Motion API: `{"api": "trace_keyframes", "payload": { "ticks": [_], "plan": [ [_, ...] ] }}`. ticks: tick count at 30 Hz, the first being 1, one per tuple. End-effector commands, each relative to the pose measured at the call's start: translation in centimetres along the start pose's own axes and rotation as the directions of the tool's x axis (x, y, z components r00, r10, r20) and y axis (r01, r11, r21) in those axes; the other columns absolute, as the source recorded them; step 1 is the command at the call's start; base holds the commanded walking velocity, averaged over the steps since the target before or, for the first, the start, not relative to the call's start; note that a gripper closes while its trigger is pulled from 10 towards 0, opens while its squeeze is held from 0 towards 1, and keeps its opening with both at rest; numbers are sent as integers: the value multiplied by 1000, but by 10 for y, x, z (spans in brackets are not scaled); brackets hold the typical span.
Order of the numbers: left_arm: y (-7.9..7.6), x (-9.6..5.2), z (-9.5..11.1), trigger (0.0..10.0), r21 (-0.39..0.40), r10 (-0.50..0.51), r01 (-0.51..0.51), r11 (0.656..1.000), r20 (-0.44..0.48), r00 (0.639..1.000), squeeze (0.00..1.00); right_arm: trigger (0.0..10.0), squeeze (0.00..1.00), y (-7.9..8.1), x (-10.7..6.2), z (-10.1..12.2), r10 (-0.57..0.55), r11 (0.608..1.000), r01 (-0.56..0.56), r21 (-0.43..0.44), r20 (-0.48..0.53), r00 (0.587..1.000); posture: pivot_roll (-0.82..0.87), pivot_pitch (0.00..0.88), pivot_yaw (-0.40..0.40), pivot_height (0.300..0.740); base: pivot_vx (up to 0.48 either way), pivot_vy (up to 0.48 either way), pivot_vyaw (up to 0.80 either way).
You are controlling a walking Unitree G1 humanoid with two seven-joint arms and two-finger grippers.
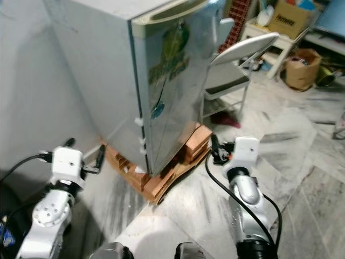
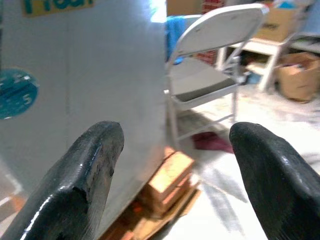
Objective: Restocking fridge
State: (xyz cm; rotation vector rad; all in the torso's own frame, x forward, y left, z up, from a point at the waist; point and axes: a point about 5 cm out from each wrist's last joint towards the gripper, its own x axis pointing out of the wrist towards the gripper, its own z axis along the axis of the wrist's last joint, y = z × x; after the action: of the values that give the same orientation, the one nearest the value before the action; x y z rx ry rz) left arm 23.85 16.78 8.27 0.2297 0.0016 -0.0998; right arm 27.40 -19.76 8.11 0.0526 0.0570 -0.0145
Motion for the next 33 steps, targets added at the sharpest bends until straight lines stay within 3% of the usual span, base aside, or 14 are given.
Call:
{"api": "trace_keyframes", "payload": {
  "ticks": [1,9,13,22,33],
  "plan": [
    [6,-1,-1,10000,7,4,-4,1000,-1,1000,0,10000,0,6,1,3,7,1000,-7,6,11,1000,97,58,-31,740,0,428,-800],
    [4,0,0,10000,3,-6,6,1000,0,1000,0,10000,0,6,1,3,9,1000,-9,1,17,1000,96,61,-29,740,33,414,-257],
    [2,0,-1,10000,6,-16,16,1000,-3,1000,0,10000,0,7,1,3,7,1000,-7,0,14,1000,97,63,-28,740,0,0,0],
    [-3,-1,0,10000,4,-69,69,998,19,997,0,10000,0,9,1,2,11,1000,-11,-1,12,1000,99,63,-29,740,0,0,-800],
    [-4,-2,1,10000,-8,-79,79,997,27,997,0,10000,0,9,2,3,11,1000,-11,-5,15,1000,96,64,-28,740,372,0,-789]
  ]
}}
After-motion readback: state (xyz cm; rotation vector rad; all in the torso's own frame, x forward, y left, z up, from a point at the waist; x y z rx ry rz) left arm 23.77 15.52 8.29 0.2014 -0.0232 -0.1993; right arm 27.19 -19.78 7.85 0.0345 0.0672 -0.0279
